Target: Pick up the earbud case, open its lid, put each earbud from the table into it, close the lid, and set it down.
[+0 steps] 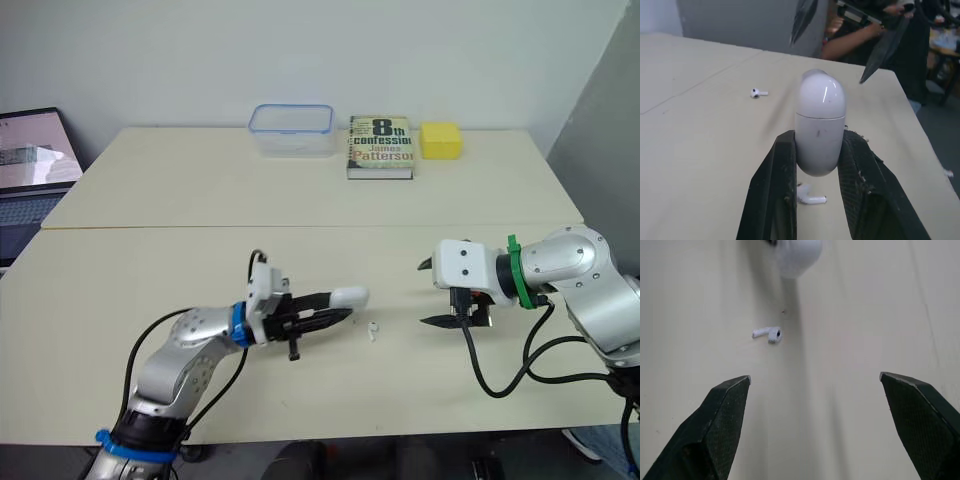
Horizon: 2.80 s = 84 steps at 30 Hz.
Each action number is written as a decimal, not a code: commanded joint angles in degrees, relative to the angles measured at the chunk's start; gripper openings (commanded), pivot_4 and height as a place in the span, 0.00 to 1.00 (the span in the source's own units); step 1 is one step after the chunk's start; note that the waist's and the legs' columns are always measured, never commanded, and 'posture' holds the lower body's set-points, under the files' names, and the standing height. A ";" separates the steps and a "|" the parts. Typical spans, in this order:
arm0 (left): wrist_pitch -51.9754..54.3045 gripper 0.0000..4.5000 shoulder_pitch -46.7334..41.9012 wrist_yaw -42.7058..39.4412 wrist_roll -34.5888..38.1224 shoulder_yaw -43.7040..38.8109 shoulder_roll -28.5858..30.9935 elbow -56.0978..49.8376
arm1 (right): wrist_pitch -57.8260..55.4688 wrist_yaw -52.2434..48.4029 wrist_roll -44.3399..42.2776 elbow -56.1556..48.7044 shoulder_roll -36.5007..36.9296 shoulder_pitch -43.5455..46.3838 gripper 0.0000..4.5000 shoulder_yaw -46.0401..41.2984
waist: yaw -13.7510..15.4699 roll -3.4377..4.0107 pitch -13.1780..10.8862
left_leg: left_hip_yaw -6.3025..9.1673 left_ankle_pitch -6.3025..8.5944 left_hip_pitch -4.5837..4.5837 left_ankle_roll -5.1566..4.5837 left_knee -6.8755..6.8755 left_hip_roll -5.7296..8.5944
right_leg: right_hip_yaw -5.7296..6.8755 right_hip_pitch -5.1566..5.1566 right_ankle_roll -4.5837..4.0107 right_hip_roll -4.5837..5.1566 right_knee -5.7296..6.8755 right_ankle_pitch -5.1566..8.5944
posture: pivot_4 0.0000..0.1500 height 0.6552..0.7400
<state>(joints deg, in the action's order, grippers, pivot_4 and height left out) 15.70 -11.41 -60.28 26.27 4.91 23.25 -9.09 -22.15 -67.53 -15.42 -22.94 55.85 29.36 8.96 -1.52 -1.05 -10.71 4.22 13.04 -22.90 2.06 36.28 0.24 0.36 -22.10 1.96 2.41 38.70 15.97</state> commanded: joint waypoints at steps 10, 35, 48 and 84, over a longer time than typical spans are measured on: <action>-5.59 0.17 2.83 2.66 0.27 0.61 -1.97 -7.46 | 5.34 5.40 2.20 -0.78 -14.94 4.10 0.97 5.53 | 0.08 0.01 0.00 | 0.07 0.00 0.00 0.00 0.36 0.04 | 0.02 0.10 -0.01 0.02 0.17 0.00 | 1.00 1.00; -8.75 0.17 2.44 2.20 -0.94 2.06 -0.23 -6.16 | -0.63 2.97 0.54 2.98 -15.60 10.99 0.97 3.94 | 0.06 0.01 0.00 | 0.07 0.01 -0.02 0.00 0.38 0.05 | 0.02 0.09 -0.01 0.02 0.17 0.00 | 1.00 1.00; -9.92 0.17 3.15 1.88 -1.07 2.44 0.60 -5.96 | -2.29 2.27 -1.66 2.90 -14.98 12.01 0.97 3.20 | 0.06 0.01 0.00 | 0.08 0.01 -0.03 -0.01 0.37 0.04 | 0.03 0.08 -0.01 0.03 0.16 0.00 | 1.00 1.00; -14.70 0.17 2.87 10.83 -3.49 -2.12 -3.95 -3.06 | -2.77 4.12 -2.47 3.84 -13.67 9.88 0.97 -0.43 | 0.19 0.01 -0.01 | 0.09 0.01 -0.04 -0.01 0.35 0.04 | 0.04 0.08 -0.01 0.05 0.13 0.01 | 1.00 1.00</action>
<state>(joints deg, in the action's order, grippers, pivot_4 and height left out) 3.26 -7.83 -51.77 23.50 4.55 19.81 -11.94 -24.56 -64.18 -17.03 -17.75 41.49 39.09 11.62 -1.33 -1.04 -10.71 4.32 13.05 -22.95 2.05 36.64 0.28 0.41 -22.02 1.94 2.47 38.83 15.98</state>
